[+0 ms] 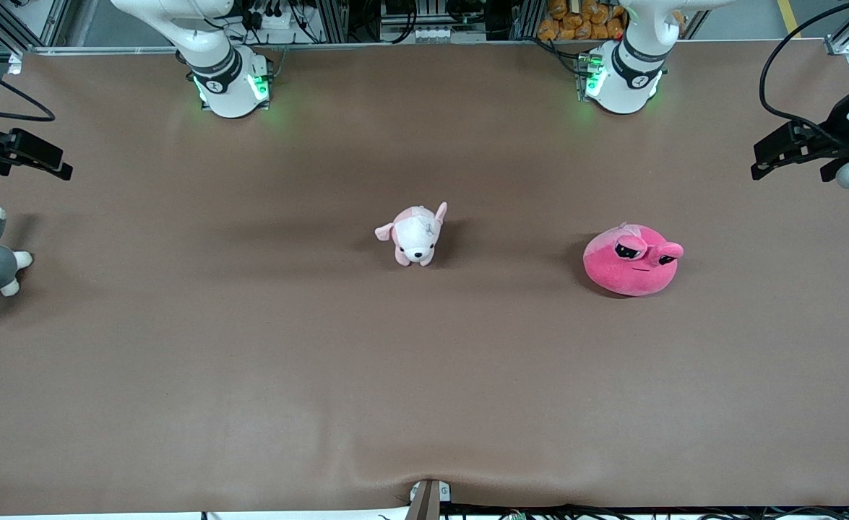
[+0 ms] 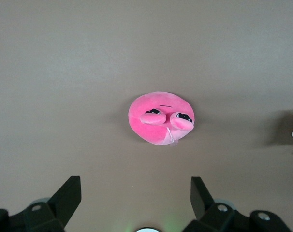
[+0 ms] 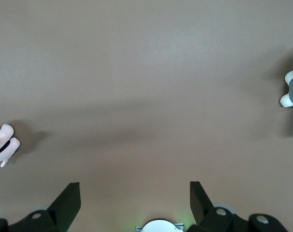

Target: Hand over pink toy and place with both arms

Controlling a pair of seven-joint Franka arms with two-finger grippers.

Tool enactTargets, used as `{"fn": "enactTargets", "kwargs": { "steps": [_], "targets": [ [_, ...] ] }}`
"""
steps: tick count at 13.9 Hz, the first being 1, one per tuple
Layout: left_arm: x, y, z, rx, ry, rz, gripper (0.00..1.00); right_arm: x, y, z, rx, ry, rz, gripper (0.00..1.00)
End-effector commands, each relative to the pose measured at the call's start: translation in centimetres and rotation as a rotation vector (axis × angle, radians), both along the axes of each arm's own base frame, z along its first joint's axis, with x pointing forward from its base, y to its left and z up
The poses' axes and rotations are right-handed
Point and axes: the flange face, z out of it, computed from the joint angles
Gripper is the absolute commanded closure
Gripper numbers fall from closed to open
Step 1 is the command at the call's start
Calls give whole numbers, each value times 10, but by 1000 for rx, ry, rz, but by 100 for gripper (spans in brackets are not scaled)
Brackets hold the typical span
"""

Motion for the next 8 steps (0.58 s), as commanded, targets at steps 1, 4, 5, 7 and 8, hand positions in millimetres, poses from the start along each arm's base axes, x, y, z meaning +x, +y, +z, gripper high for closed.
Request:
{"fn": "enactTargets", "kwargs": {
  "steps": [1,4,5,7,8],
  "targets": [
    [2,4,3,-16,4,14,0,-4,0,5,12,-3,-9,0],
    [2,7,5,-10,0,36,0,-4,0,5,12,-4,-9,0],
    [3,8,3,-10,4,37,0,-4,0,5,12,-3,-9,0],
    [4,26,0,-18,11,67,0,-4,0,5,12,-3,-9,0],
    [5,26,-2,-18,14,66,0,-4,0,5,12,-3,-9,0]
  ]
}}
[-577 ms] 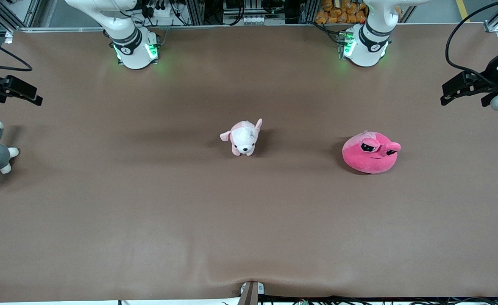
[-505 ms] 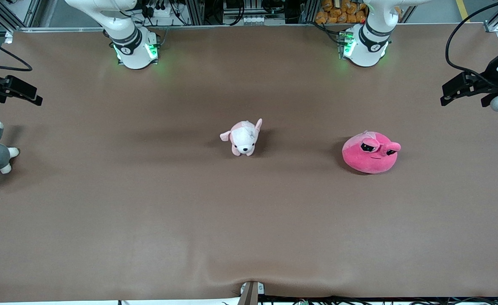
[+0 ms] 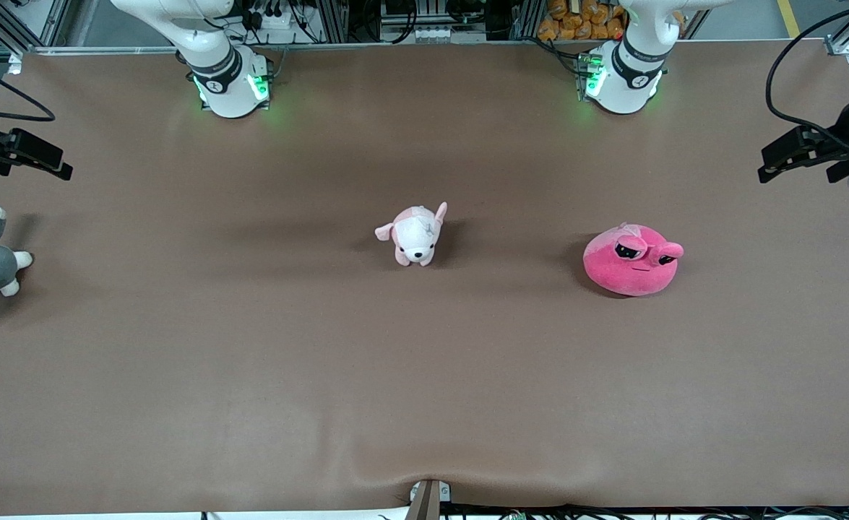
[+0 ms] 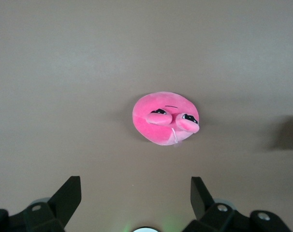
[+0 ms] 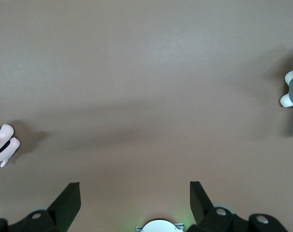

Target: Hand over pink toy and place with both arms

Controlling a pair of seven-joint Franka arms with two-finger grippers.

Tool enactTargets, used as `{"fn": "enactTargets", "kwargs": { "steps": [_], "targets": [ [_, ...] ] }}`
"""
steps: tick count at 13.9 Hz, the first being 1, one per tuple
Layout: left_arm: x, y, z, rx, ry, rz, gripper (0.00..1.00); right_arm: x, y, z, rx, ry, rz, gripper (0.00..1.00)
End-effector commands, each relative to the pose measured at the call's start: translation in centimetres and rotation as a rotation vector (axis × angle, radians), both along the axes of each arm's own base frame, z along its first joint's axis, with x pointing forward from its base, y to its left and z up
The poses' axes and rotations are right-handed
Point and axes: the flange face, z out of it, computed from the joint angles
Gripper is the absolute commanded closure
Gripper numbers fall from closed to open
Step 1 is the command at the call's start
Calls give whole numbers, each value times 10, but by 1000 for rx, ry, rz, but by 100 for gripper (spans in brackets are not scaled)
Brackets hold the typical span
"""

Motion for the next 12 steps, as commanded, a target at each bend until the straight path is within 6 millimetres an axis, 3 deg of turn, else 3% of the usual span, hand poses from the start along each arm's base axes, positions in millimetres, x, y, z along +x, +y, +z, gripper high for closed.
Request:
{"fn": "enactTargets", "kwargs": {
  "steps": [1,6,12],
  "targets": [
    [1,6,2,-17,6,17,0,-4,0,5,12,-3,-9,0],
    [-1,-6,3,-15,16,8,0,-4,1,5,12,-3,-9,0],
    [1,-4,-1,-6,25,29,0,-4,0,4,12,4,-11,0]
  ]
}}
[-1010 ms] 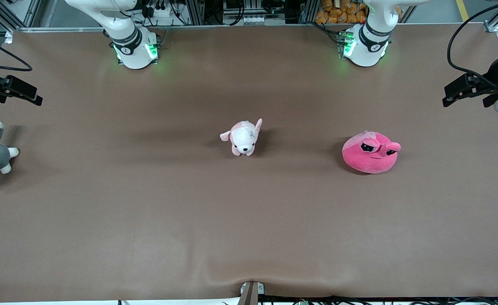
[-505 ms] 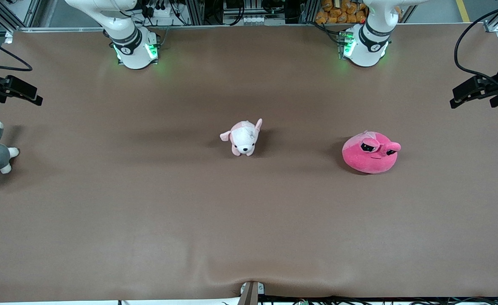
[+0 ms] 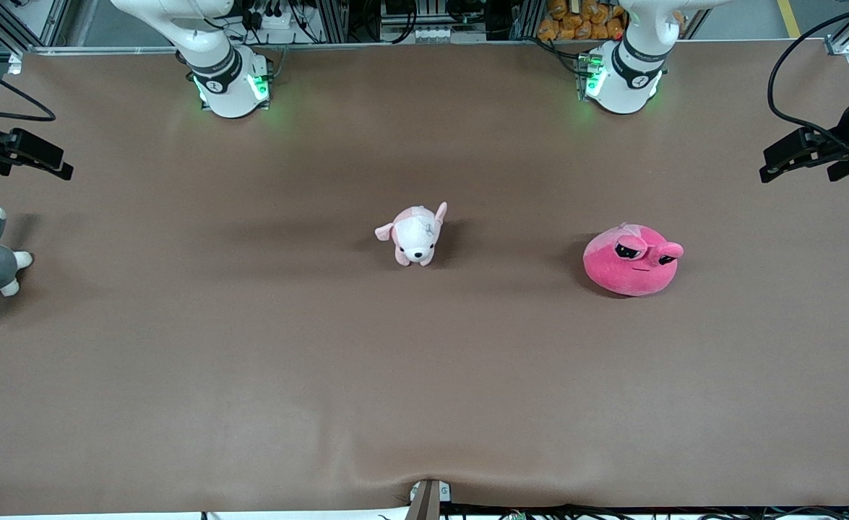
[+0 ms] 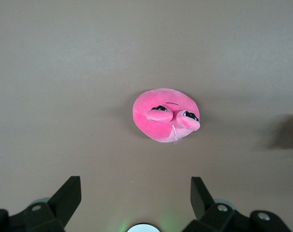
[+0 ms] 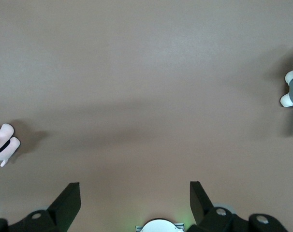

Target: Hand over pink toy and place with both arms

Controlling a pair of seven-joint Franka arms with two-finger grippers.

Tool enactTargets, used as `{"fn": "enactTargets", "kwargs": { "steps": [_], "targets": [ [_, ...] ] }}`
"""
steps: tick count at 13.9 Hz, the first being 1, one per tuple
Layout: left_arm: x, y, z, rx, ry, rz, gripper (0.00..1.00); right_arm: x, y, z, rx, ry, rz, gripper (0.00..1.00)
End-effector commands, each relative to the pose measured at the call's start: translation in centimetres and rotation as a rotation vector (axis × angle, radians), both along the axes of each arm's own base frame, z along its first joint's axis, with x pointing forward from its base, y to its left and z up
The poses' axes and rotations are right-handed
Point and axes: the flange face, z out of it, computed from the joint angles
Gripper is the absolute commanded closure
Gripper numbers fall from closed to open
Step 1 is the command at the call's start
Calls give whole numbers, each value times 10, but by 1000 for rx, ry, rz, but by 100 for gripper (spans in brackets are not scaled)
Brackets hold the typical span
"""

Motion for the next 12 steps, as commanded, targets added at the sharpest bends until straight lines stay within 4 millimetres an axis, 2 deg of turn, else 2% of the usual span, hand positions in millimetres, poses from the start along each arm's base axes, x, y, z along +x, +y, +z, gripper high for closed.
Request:
{"fn": "enactTargets", "kwargs": {
  "steps": [1,2,5,8,10,12],
  "targets": [
    [5,1,-2,0,14,11,0,-3,-1,4,12,1,-12,0],
    [12,5,-16,0,38,9,0,-3,0,4,12,1,-10,0],
    [21,21,-28,-7,42,86,0,-3,-1,4,12,-1,-12,0],
    [18,22,-47,22,63,434,0,-4,-2,5,12,0,-10,0],
    [21,23,-62,25,65,562,0,-3,0,5,8,-5,-9,0],
    [25,19,-91,32,60,810,0,-4,-4,7,10,-4,-18,0]
  ]
}}
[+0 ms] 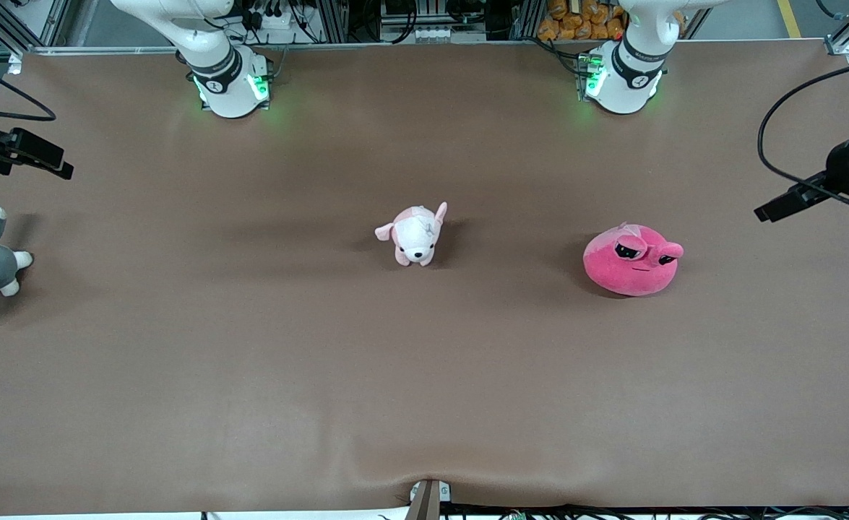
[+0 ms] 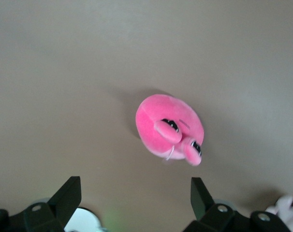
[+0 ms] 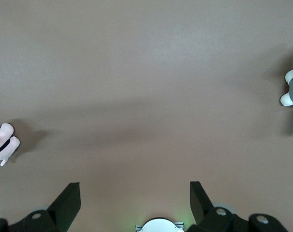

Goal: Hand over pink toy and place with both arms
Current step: 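Move the left gripper down to the pink plush toy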

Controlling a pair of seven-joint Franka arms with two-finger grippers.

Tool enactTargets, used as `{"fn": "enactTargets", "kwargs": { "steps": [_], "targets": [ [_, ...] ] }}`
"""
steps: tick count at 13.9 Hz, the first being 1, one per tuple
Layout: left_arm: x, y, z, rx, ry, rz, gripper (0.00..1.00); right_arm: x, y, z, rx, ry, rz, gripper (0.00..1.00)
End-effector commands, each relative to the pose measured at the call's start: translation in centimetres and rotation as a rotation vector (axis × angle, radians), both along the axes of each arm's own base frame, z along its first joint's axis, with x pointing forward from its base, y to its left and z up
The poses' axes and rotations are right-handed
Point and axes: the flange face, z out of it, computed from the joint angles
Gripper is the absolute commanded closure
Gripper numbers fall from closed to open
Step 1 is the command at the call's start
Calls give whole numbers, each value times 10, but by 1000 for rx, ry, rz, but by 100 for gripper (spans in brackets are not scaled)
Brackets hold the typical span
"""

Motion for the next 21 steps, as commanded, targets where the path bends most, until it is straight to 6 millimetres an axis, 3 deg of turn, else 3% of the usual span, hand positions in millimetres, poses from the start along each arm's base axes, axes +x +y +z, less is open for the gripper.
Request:
{"fn": "enactTargets", "kwargs": {
  "steps": [1,3,4,7,10,15,21],
  "targets": [
    [-1,-4,-41,14,-4,264,0,-4,-2,6,10,-2,-14,0],
    [-7,-5,-70,-18,-8,369,0,-4,-2,6,8,-5,-14,0],
    [-9,6,-86,-67,-8,482,0,-5,-4,7,9,-5,-12,0],
    [-25,15,-108,-135,34,665,0,-6,-4,5,10,10,-9,0],
    [-40,9,-135,-161,54,786,0,-6,-4,5,11,13,-6,0],
    [-41,-7,-169,-242,128,929,0,-5,0,4,12,14,-4,0],
    [-35,-3,-212,-224,162,989,0,-4,1,3,12,12,-9,0]
  ]
}}
